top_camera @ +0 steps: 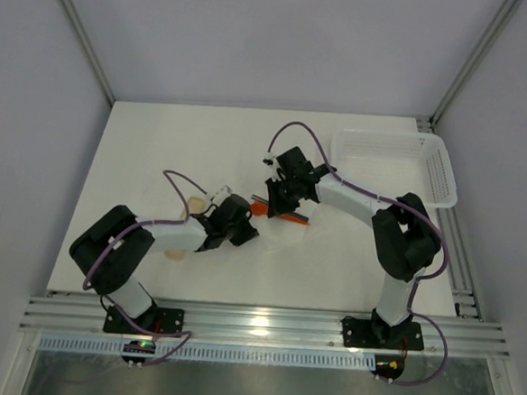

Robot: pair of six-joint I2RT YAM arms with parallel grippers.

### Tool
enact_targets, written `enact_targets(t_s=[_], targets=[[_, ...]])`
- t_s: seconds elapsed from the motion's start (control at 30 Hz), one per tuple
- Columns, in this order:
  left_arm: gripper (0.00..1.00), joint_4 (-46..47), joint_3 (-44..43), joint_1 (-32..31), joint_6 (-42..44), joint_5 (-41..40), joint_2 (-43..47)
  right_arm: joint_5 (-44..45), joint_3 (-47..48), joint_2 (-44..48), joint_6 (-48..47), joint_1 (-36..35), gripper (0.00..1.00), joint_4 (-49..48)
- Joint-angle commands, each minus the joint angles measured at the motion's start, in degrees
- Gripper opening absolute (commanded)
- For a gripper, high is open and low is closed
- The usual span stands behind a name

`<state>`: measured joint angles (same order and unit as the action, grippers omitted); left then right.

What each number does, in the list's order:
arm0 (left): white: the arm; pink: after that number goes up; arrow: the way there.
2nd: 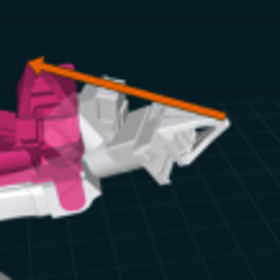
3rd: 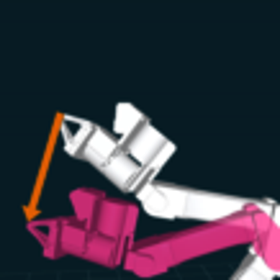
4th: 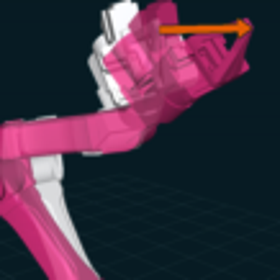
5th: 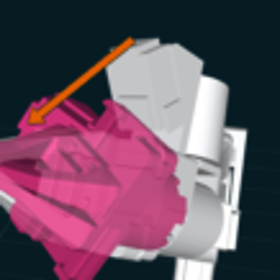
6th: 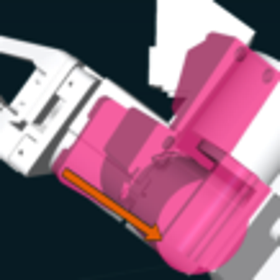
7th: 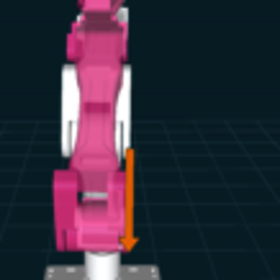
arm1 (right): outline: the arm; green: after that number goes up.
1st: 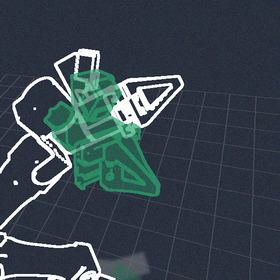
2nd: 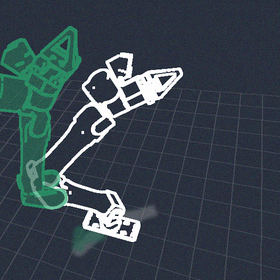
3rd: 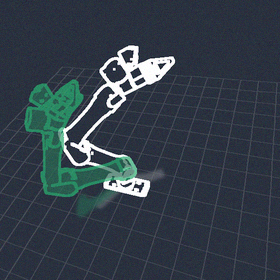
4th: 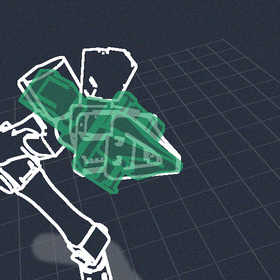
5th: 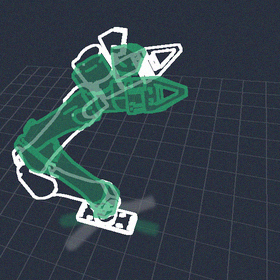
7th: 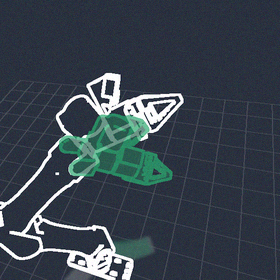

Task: Place the utensils on the paper napkin and roll it up
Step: Adjust the utensils on the napkin.

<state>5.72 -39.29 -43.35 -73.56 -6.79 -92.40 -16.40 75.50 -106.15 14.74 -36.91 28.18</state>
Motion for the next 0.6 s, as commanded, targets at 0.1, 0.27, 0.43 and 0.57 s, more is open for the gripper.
enact_targets(t_s=[0.1, 0.27, 0.43, 0.57], targets=[[0.0, -13.0, 0.97, 0.11, 0.08, -7.44, 12.49, 1.29, 1.75, 0.77, -2.44, -0.1, 0.04, -2.08], [0.0, -9.96, 0.53, 0.11, 4.03, -5.79, 15.15, 0.85, 1.57, 0.51, -2.0, -0.1, 0.04, -2.7], [0.0, -1.86, -0.26, 0.11, 2.99, -0.78, 7.78, 0.93, 4.2, -1.08, -2.17, -0.1, 0.04, -1.99], [0.0, 4.9, 0.96, 0.11, -0.26, 0.19, 3.29, 2.34, 6.4, -1.87, -2.88, -0.01, 0.03, -0.16]])
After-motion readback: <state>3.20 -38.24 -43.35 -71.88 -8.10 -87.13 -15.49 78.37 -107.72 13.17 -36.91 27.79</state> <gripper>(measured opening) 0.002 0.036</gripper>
